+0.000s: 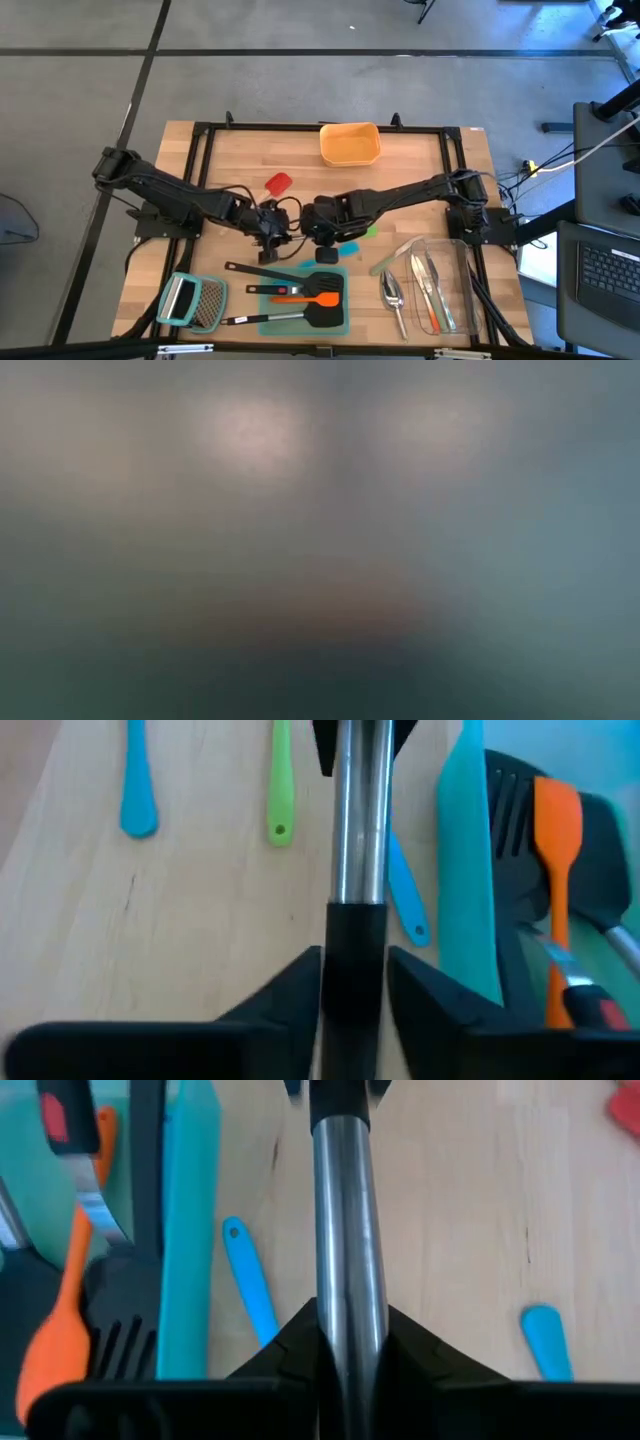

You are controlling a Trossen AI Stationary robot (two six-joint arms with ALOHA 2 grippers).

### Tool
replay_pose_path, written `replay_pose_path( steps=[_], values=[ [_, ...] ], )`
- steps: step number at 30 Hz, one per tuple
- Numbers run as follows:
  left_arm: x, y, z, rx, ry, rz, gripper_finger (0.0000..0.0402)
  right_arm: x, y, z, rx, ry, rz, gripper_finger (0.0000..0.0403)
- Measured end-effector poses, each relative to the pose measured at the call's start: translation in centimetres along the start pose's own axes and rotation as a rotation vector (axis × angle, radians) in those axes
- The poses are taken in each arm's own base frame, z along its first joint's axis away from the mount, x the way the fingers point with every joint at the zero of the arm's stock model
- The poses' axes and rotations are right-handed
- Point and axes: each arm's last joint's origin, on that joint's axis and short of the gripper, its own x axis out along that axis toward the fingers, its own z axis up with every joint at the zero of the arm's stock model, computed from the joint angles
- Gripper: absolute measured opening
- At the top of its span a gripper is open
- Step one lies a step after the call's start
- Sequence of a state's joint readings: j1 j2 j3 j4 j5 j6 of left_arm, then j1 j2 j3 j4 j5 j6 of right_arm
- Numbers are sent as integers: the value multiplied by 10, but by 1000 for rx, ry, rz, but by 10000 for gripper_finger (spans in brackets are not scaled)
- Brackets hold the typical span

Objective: Pick & Place Kitchen Items
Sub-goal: Put the black spatula into the blue bin

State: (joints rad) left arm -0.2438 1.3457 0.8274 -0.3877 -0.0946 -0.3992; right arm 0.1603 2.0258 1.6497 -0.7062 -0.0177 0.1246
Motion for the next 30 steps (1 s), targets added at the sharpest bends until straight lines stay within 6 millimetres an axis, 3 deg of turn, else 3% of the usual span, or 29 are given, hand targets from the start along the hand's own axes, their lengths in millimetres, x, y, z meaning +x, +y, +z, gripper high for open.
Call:
replay_pose_path(
  steps=[4, 7, 12, 19, 24, 30],
  values=[
    [-16, -5, 11, 21, -102, 38, 194, -1, 1, 0, 6, -7, -31, 66],
    [-35, -10, 18, 53, -199, 90, 233, -11, 7, 2, -7, -48, -61, 66],
    [-81, -19, 23, 103, -440, 153, 247, -41, 28, 6, -83, -147, -71, 66],
    [-143, -33, 19, 158, -750, 176, 241, -76, 75, 7, -180, -342, -138, 66],
    [-157, -42, 17, 192, -834, 142, 241, -79, 115, 6, -263, -512, -45, 66],
    [-151, -52, 19, 232, -847, 144, 241, -55, 140, -12, -236, -793, 83, 66]
  ],
)
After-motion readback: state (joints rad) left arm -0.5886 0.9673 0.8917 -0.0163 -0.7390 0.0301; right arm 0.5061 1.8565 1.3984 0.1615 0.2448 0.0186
